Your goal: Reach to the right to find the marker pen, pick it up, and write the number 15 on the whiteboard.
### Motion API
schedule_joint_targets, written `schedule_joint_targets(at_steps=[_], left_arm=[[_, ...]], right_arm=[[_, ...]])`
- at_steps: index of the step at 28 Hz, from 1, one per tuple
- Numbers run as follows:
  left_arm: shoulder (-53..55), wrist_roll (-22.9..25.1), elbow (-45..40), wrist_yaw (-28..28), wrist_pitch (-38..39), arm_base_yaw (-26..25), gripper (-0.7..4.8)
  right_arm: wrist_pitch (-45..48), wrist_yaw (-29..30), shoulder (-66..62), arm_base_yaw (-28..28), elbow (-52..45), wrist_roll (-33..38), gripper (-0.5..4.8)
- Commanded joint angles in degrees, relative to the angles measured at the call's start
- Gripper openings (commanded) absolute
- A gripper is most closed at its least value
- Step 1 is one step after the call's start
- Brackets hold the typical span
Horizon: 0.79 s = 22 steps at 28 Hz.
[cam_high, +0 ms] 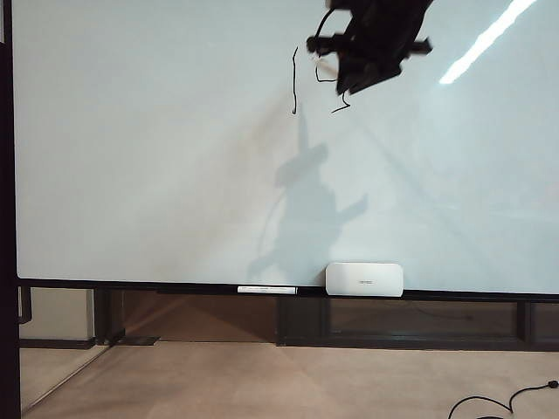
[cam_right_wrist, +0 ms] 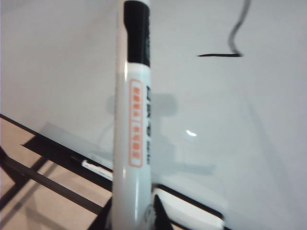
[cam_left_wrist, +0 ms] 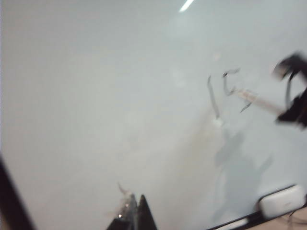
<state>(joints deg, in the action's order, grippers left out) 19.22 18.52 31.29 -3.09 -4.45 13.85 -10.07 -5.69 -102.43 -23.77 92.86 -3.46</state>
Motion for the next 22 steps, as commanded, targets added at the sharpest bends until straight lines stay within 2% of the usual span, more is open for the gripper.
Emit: schedule_joint_targets(at_steps=[1, 3, 7, 13, 22], left_arm=[[-1.79, 4.42, 4.5, 5.6, 12.07, 0.0, -0.05], [-2.75, 5.07, 7.65, 8.44, 16.87, 0.0, -0.05], [-3.89, 5.05, 13.46, 9.53, 23.52, 0.0, -0.05], [-4.24, 6.62, 20.46, 13.51, 33.51, 0.02, -0.05], [-8.48, 6.99, 25.07, 14.43, 38.99, 0.11, -0.05]], right_arm=[[-3.37, -0.81, 4.17, 0.0, 0.28, -1.16, -0.02], [-5.03, -0.83, 7.02, 0.0, 0.28, -1.31, -0.02], [-8.33, -1.29, 13.18, 0.02, 0.28, -1.75, -0.02], [-14.93, -1.05, 23.26, 0.02, 0.28, -6.32, -0.02], [-26.49, 0.74, 37.68, 0.11, 0.24, -12.63, -0.02]])
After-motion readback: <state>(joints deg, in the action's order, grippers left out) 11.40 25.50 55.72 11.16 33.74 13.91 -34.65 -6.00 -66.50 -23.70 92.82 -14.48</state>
